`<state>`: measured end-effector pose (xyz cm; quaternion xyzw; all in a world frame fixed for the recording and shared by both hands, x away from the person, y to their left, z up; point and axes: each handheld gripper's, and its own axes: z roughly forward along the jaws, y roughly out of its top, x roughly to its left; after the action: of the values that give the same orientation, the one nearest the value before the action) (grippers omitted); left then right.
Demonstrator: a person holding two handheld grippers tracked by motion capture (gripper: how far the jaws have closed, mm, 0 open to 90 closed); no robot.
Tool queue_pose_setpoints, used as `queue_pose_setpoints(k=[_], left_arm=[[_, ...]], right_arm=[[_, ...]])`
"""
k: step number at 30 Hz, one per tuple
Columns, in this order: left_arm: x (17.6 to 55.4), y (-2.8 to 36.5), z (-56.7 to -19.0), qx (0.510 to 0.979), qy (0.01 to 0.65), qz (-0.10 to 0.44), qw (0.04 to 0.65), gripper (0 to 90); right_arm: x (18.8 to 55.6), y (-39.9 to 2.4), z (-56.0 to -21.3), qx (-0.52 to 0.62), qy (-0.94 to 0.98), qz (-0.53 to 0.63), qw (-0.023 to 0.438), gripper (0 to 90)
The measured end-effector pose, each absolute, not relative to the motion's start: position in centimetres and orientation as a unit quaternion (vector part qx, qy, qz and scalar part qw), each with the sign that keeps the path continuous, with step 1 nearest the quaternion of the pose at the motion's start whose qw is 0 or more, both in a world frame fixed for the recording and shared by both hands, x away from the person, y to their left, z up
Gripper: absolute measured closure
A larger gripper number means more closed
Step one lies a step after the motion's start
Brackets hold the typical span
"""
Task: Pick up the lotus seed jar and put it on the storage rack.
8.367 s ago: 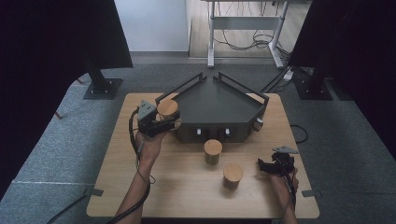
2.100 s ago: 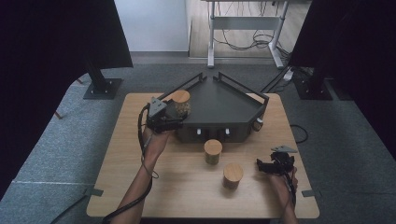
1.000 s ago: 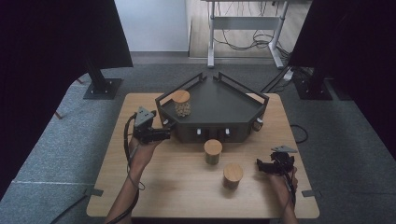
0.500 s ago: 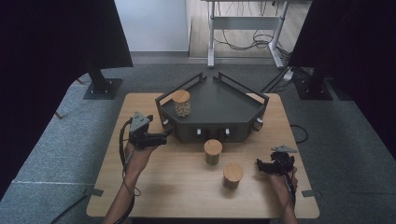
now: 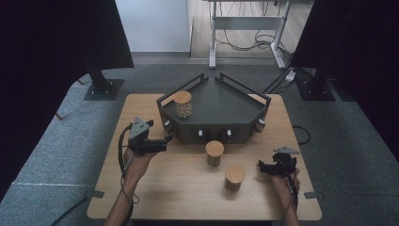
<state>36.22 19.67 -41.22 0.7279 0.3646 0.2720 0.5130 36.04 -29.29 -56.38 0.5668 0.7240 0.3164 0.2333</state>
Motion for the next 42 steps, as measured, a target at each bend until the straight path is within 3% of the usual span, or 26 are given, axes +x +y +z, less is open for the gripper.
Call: queue_pose_setpoints(k=[42], left_arm=[[32.8, 21.6, -43.6, 0.732, 0.385, 0.253, 0.502, 6.2]], right_arm=[[36.0, -29.3, -56.4, 0.567, 0.724, 0.317, 0.233, 1.9]])
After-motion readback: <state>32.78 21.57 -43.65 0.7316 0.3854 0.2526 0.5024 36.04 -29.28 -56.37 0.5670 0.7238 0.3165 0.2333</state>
